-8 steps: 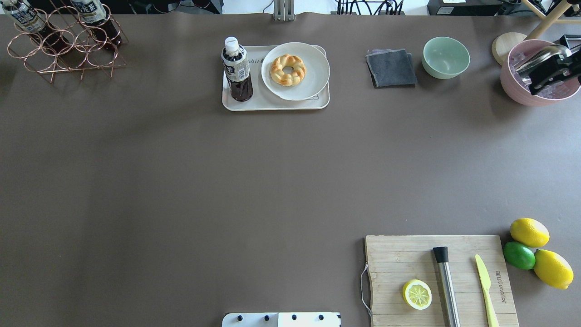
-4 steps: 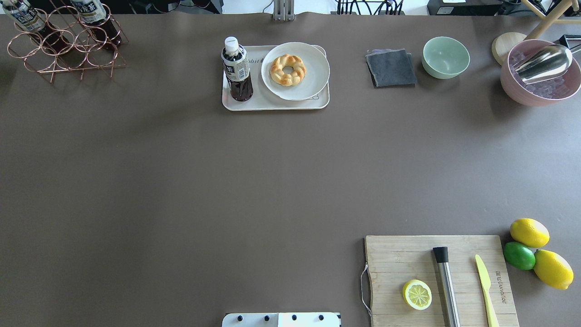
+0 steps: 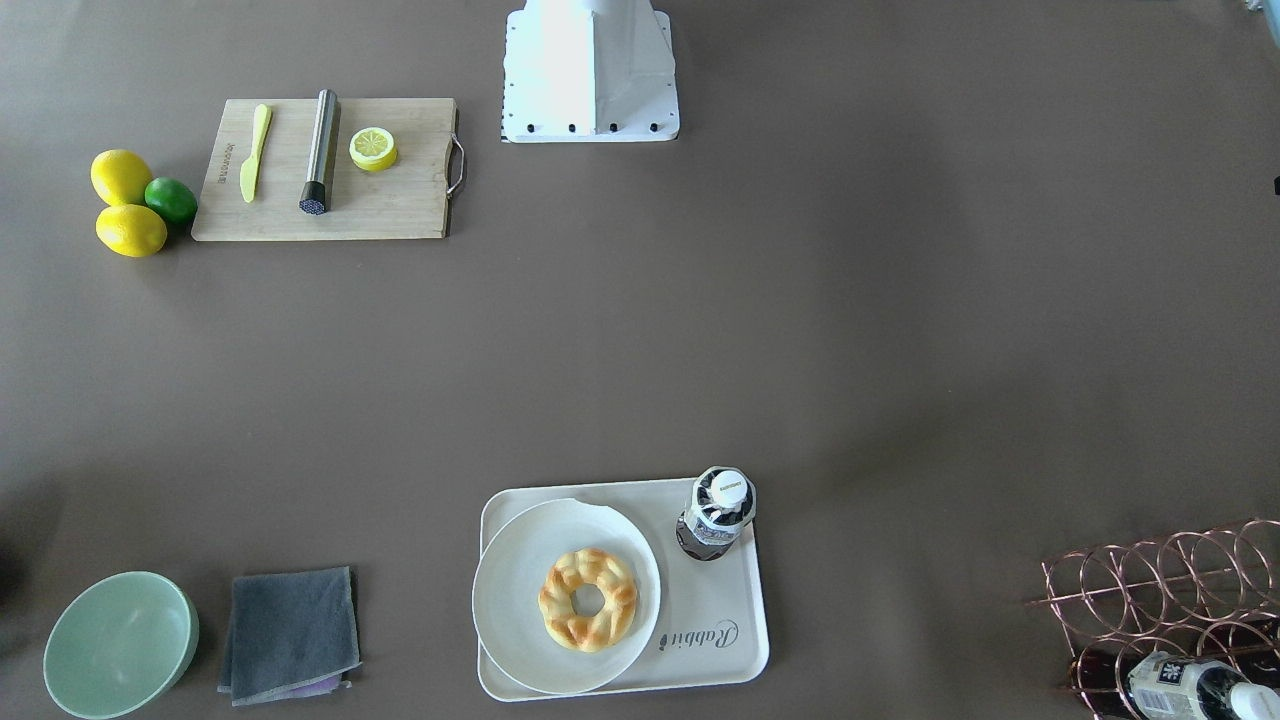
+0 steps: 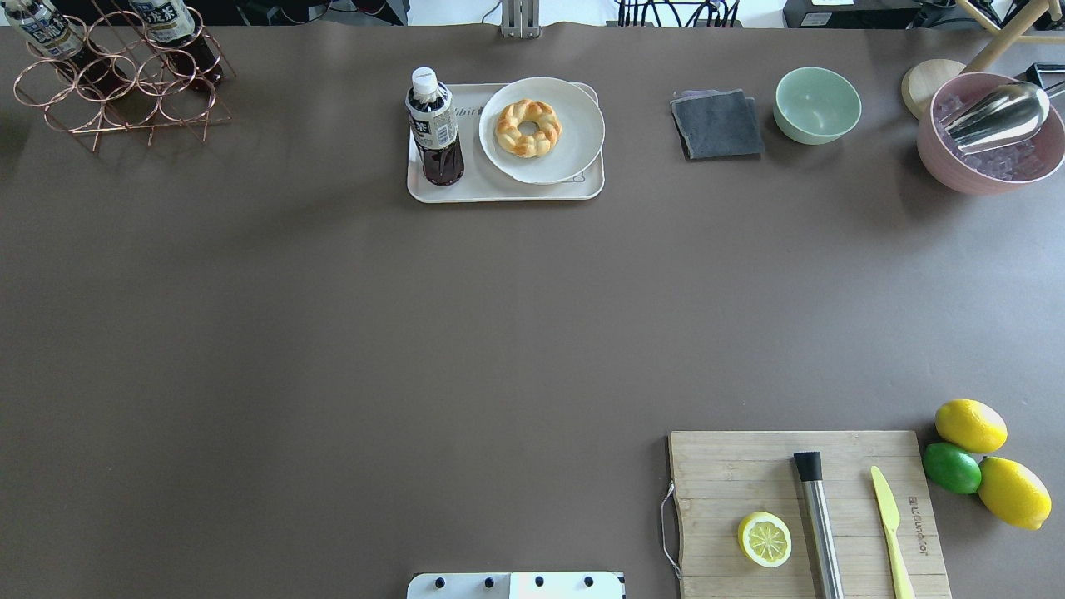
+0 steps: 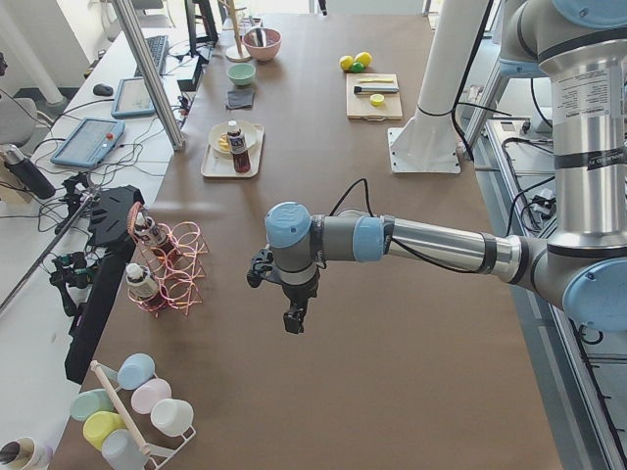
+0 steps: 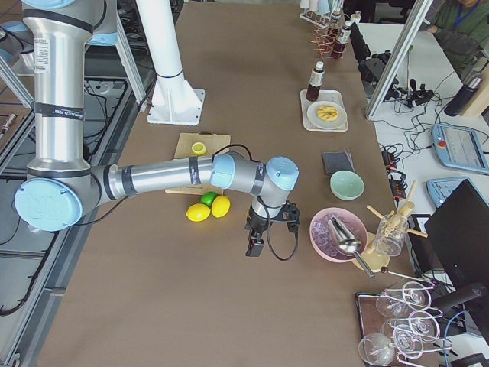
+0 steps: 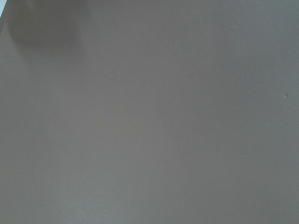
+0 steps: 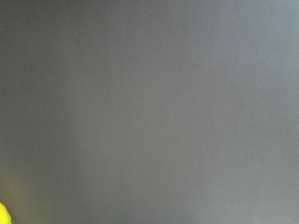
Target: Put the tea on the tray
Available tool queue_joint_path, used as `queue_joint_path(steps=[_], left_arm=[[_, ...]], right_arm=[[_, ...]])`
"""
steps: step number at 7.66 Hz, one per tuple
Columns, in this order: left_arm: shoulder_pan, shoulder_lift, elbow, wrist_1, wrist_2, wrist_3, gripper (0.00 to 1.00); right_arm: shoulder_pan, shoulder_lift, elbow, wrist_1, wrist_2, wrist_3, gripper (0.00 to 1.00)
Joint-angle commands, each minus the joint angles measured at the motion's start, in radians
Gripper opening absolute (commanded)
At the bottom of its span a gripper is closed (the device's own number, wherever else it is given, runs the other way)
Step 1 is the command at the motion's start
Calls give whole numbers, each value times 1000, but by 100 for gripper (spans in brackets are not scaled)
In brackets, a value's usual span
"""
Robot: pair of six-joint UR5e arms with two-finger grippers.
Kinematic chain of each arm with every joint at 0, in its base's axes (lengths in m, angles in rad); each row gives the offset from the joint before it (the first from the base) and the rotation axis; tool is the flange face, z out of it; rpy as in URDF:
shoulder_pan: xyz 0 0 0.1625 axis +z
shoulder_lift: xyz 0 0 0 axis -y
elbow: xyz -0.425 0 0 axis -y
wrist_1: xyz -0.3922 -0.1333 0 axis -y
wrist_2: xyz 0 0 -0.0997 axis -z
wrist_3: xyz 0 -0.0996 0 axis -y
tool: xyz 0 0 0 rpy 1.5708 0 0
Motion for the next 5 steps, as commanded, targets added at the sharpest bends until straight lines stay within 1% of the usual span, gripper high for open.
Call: queue_joint_path(steps=[1, 2, 3, 5], left_arm=[[-6, 4, 1, 1, 0, 15, 97], [-6, 4, 1, 1, 1, 15, 97], [-6, 4, -1, 1, 1, 15, 97], [-6, 4, -1, 1, 1, 15, 97]], right_arm=[[32, -66, -56, 179, 11, -3, 100], [49, -106, -88, 304, 28, -3, 100], [56, -123, -105, 388, 30, 1, 100], [61, -115, -108, 381, 35, 2, 100]])
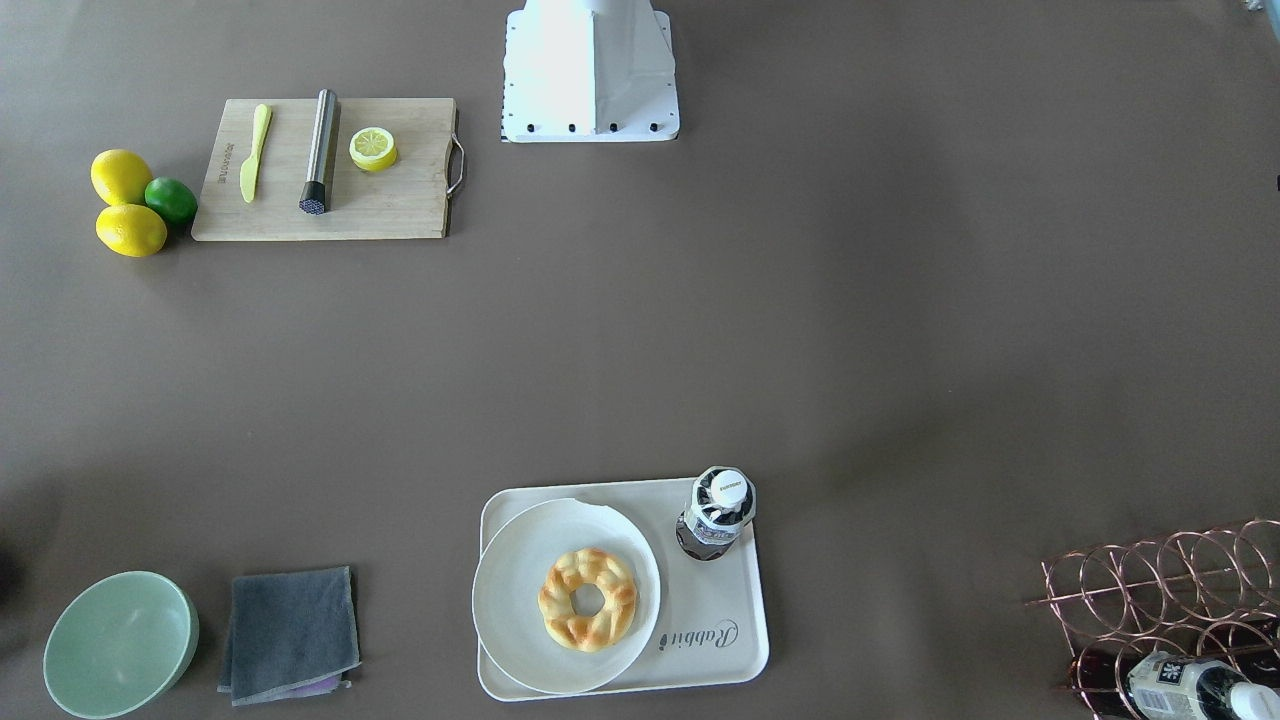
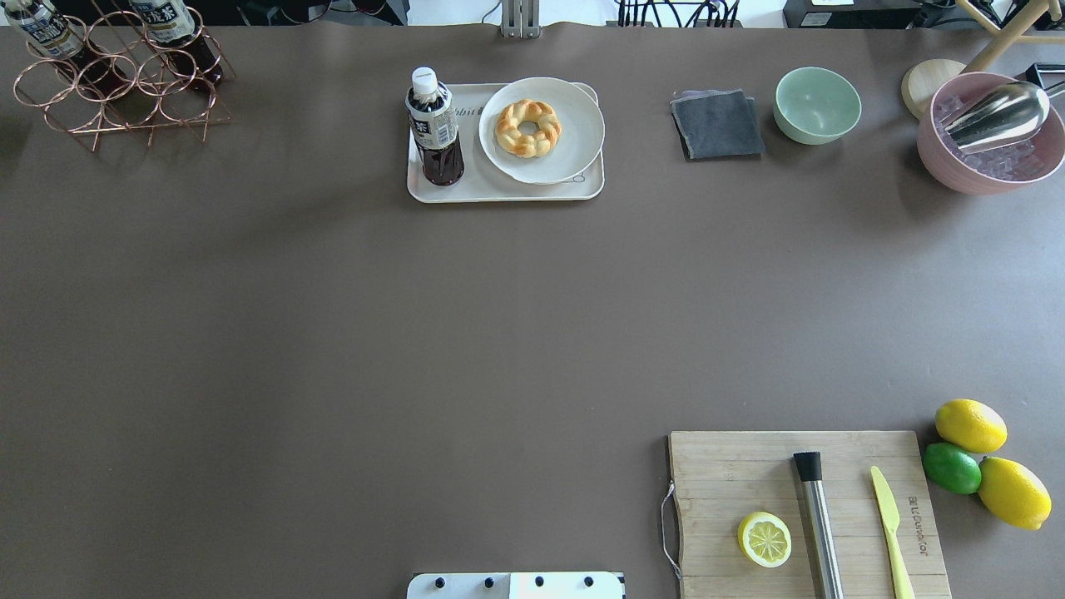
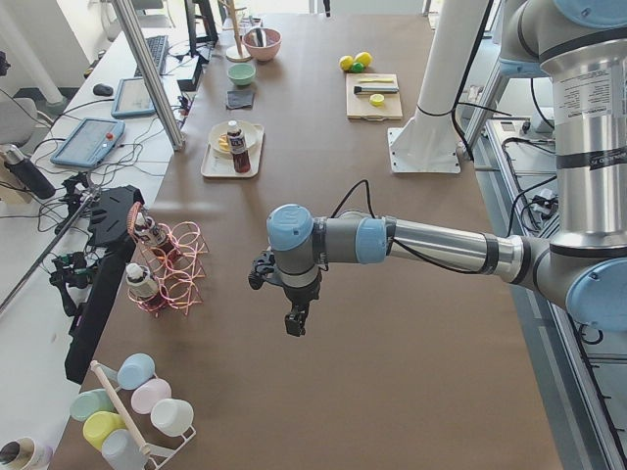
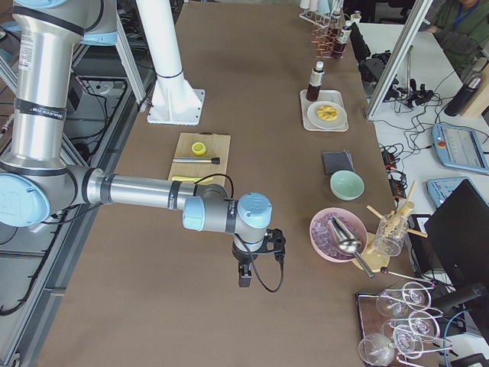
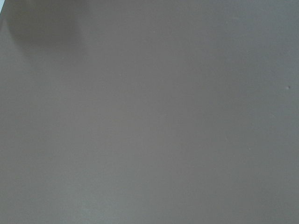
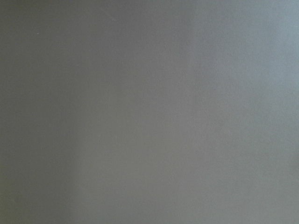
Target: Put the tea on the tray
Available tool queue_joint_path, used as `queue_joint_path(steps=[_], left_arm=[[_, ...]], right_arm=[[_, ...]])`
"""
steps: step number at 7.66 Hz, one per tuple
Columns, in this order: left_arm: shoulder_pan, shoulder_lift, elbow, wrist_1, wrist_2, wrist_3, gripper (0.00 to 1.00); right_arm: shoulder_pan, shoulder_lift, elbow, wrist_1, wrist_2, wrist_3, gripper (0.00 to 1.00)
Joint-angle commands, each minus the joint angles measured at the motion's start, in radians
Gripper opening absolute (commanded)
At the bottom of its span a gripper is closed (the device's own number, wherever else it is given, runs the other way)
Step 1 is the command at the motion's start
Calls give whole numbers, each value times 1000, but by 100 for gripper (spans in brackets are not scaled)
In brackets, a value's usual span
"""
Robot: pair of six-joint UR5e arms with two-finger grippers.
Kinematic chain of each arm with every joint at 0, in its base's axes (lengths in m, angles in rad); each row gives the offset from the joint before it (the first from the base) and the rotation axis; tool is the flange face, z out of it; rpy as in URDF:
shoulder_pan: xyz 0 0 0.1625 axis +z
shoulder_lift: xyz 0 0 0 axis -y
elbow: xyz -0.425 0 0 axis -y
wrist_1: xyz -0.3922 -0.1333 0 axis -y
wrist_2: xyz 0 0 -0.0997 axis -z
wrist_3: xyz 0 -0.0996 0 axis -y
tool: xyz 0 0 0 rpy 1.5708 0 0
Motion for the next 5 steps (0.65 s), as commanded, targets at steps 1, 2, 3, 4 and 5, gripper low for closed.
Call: queue_joint_path(steps=[1, 2, 3, 4, 5], left_arm=[[0, 0, 3, 0, 0, 0, 97], [0, 1, -2, 0, 0, 0, 97], [-2, 1, -3, 0, 0, 2, 97], [-2, 3, -3, 0, 0, 2, 97], [-2, 1, -3, 0, 0, 0, 97]], right_arm=[[18, -1, -4, 30, 14, 1, 100], [23, -12, -2, 33, 17, -7, 100], [23, -21, -2, 38, 13, -10, 100], [24, -26, -1, 40, 4, -10, 100], [30, -32, 8, 43, 7, -12, 100]])
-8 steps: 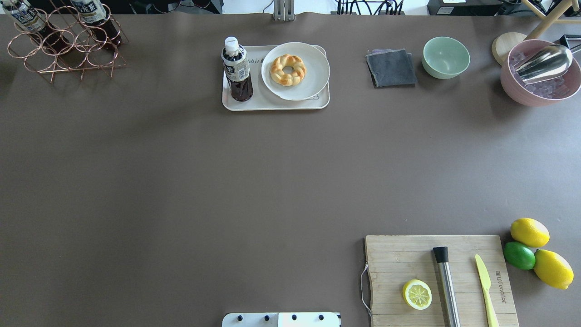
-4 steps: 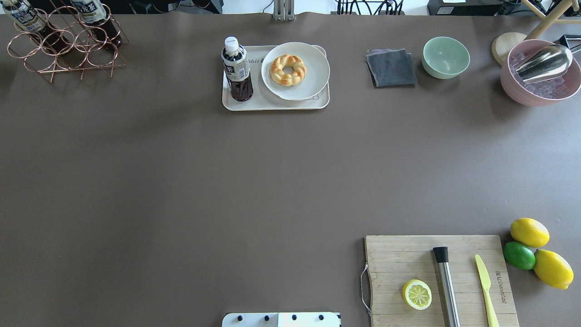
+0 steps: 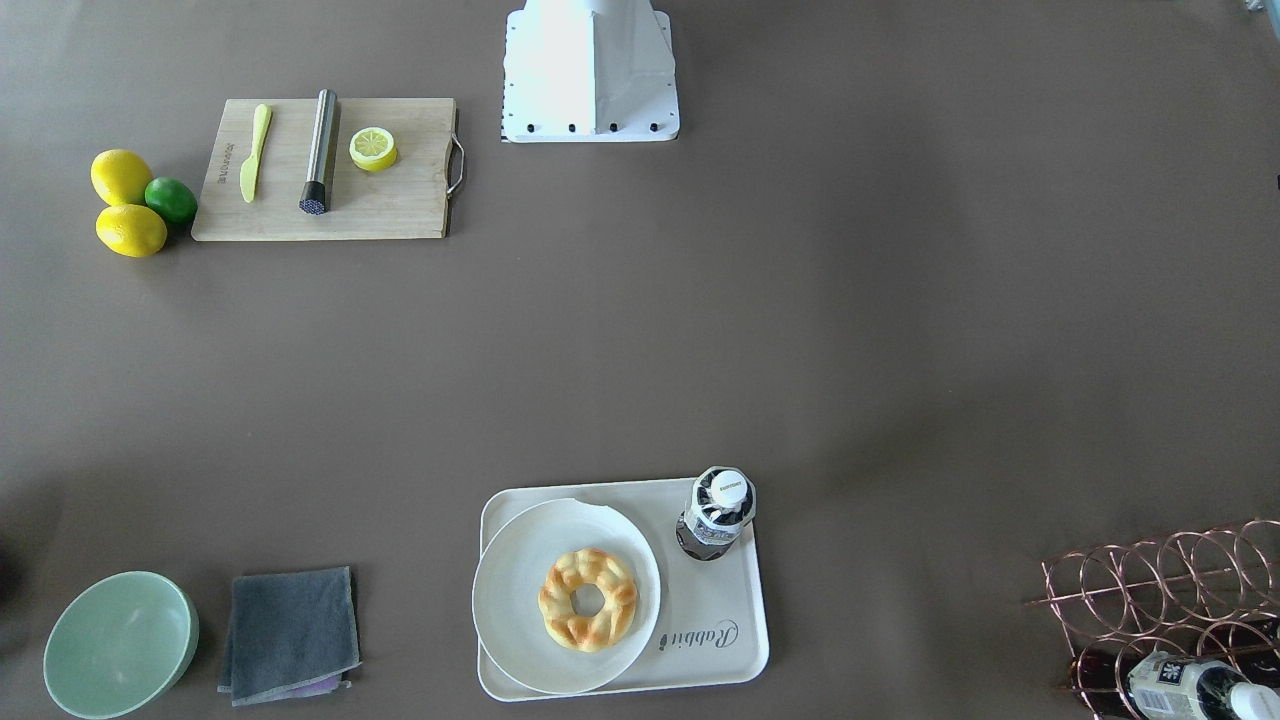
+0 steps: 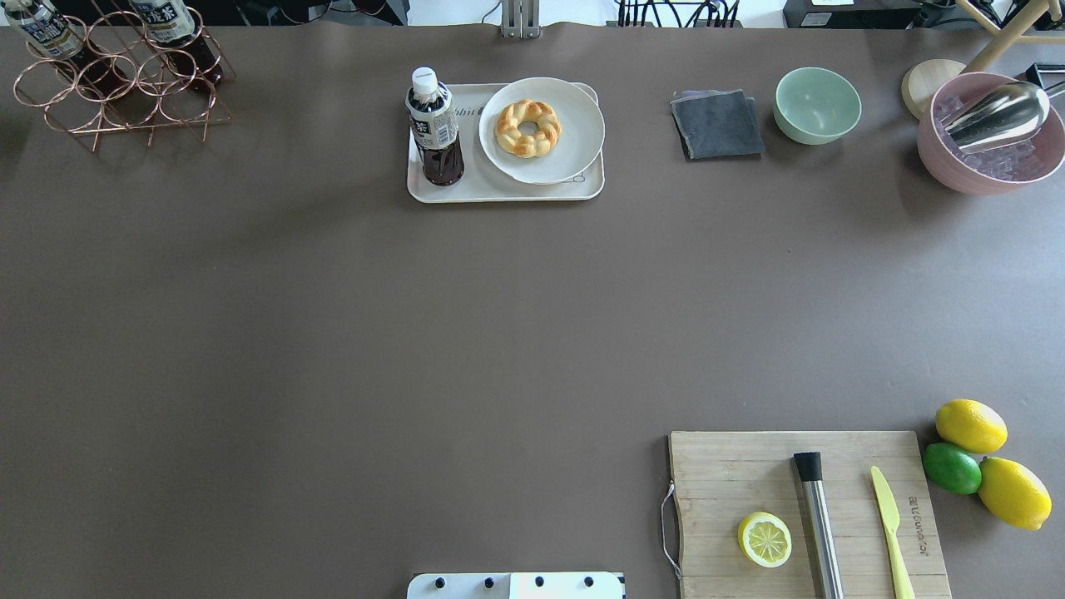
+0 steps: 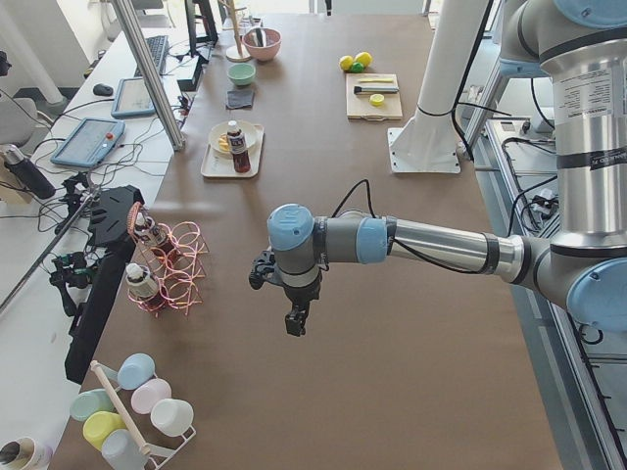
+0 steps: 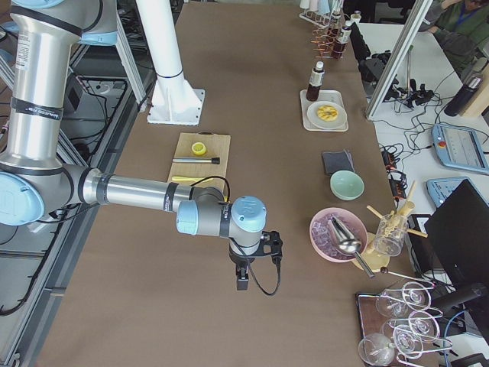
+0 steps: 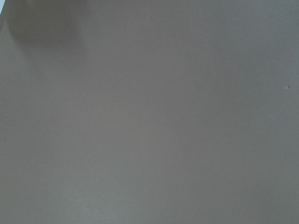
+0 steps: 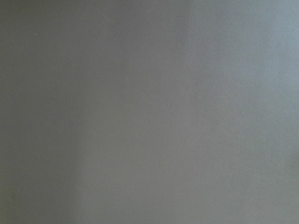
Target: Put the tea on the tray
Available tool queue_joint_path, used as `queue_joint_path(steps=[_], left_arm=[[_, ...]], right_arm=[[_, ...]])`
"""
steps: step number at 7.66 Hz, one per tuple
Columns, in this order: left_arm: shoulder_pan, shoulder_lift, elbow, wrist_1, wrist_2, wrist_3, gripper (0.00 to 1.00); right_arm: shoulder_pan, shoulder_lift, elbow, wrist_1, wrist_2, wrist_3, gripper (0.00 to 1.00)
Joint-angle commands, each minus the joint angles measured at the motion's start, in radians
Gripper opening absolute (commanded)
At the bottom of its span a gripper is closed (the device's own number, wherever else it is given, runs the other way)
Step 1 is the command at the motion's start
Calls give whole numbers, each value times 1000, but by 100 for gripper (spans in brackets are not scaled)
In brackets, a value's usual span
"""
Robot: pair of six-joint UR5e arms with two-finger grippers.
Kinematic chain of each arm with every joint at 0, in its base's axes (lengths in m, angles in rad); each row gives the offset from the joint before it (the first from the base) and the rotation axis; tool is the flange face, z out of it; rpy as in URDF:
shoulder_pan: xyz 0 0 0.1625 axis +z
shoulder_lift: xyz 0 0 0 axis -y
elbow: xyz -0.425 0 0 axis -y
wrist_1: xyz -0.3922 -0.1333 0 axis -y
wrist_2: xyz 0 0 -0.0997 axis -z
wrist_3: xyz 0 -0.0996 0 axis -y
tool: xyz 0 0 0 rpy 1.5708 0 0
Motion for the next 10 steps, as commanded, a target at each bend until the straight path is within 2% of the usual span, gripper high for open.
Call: queue_joint_path(steps=[1, 10], left_arm=[[0, 1, -1, 0, 0, -1, 97], [-3, 3, 11, 5, 2, -1, 97]], right_arm=[[7, -16, 13, 7, -9, -4, 100], [11, -14, 48, 7, -7, -1, 100]])
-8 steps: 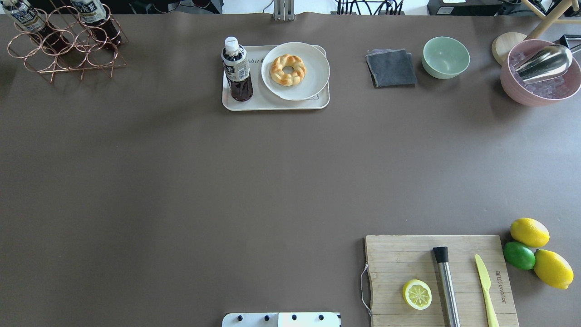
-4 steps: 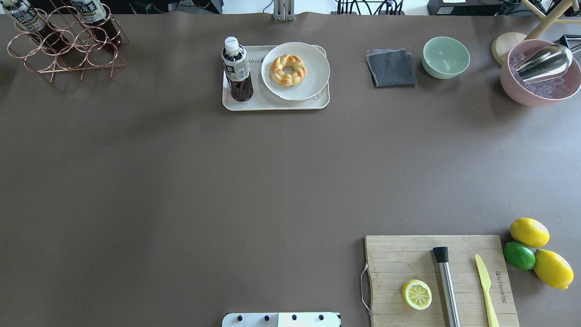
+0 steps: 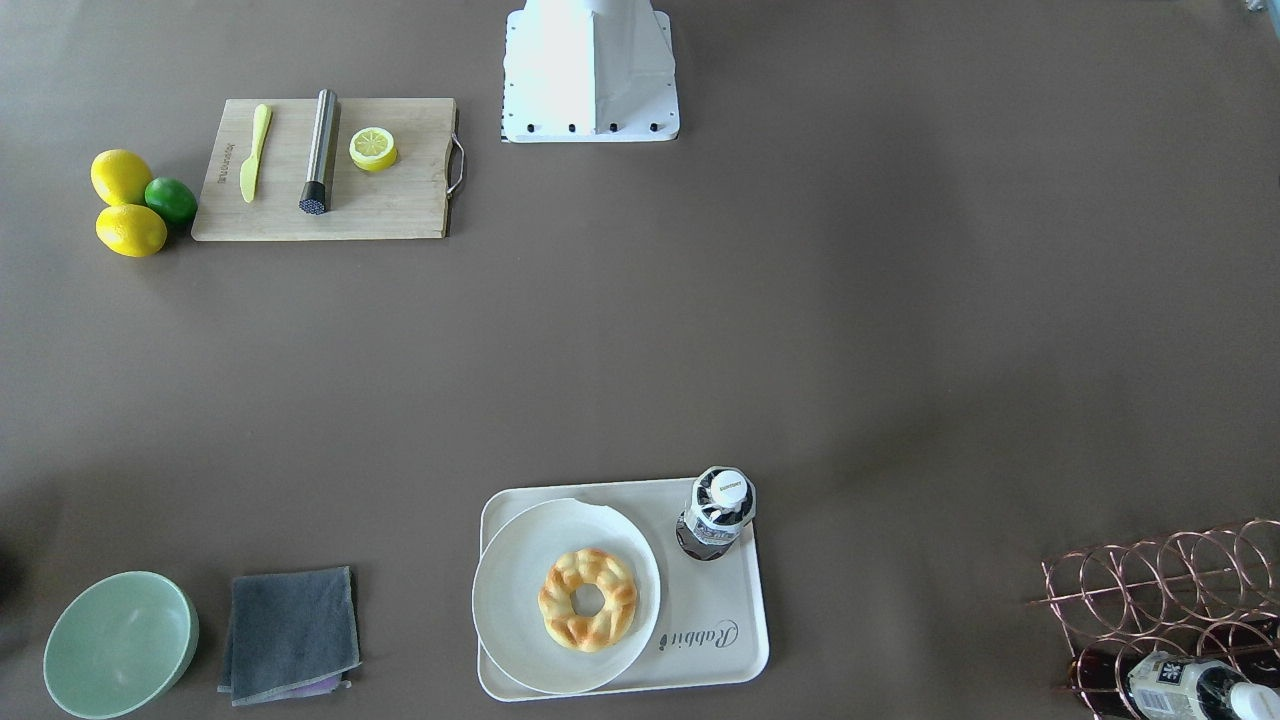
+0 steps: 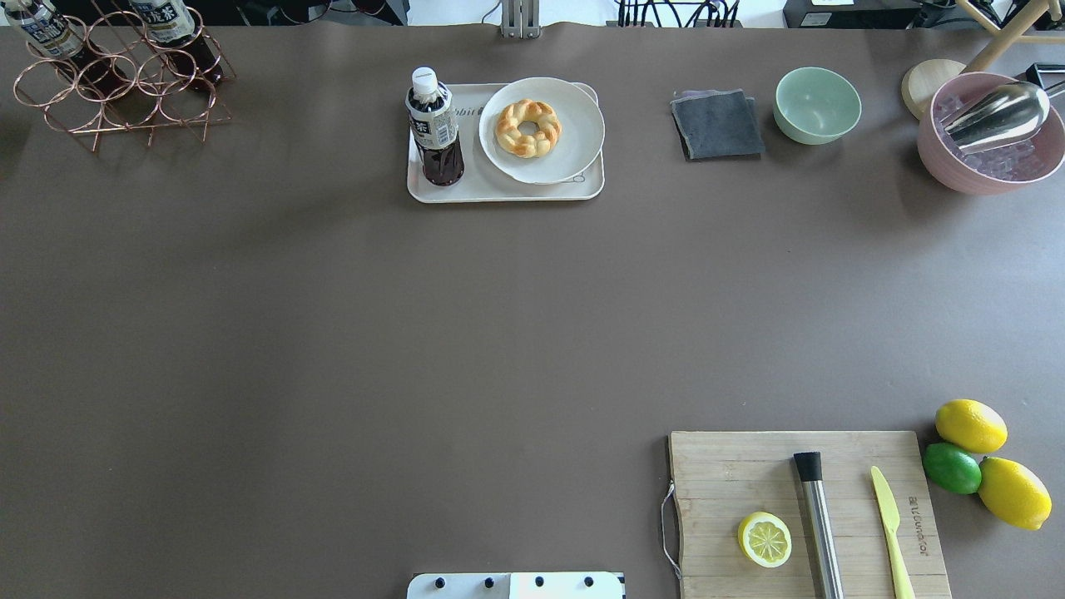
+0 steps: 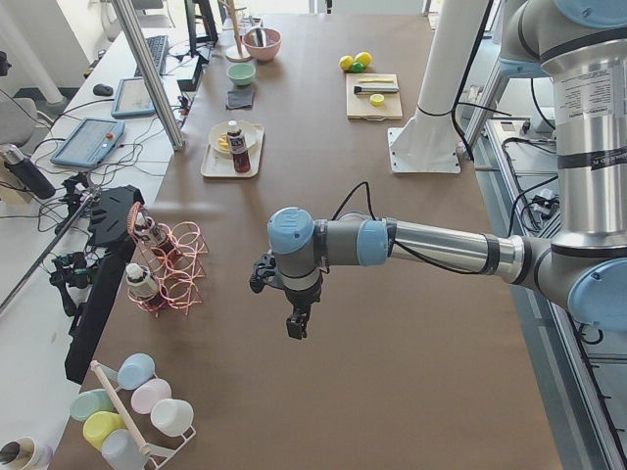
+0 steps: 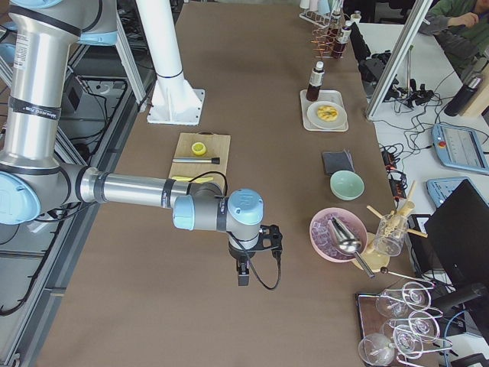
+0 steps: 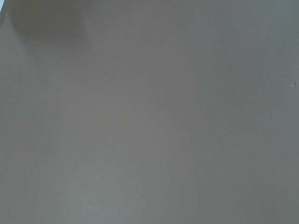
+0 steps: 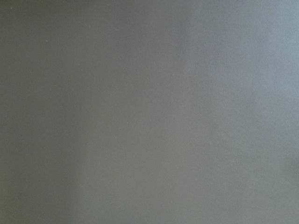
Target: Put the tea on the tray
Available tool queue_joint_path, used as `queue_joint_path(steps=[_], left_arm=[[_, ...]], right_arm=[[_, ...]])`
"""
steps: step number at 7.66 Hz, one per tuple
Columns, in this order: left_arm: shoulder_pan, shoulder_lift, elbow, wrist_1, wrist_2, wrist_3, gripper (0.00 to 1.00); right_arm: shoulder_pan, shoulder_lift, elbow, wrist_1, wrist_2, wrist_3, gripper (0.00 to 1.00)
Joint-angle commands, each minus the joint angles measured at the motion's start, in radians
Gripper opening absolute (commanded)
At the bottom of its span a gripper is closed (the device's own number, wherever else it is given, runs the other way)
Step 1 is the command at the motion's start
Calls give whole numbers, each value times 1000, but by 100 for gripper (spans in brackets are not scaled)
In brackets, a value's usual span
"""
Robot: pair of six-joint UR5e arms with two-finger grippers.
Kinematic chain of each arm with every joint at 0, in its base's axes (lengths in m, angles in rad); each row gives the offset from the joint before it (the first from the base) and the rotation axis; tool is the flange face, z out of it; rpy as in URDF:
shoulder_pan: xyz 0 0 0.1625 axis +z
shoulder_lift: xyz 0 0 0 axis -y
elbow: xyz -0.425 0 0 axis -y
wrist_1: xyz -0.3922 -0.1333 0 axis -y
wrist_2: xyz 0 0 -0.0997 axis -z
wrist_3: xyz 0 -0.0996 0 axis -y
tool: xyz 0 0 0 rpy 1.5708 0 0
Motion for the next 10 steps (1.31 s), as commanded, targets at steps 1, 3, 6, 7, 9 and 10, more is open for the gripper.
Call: queue_joint_path(steps=[1, 3, 6, 7, 9, 10], left_arm=[[0, 0, 1, 2, 0, 0, 97], [0, 2, 2, 2, 0, 0, 97], [0, 2, 4, 2, 0, 0, 97], [0, 2, 4, 2, 0, 0, 97], [0, 3, 4, 3, 0, 0, 97], [0, 8, 4, 3, 0, 0, 97]], right_arm=[[0, 0, 3, 0, -1, 1, 100], [0, -2, 5, 0, -1, 1, 100], [2, -2, 5, 0, 1, 1, 100], [2, -3, 11, 0, -1, 1, 100], [2, -6, 25, -2, -2, 1, 100], [2, -6, 25, 0, -2, 1, 100]])
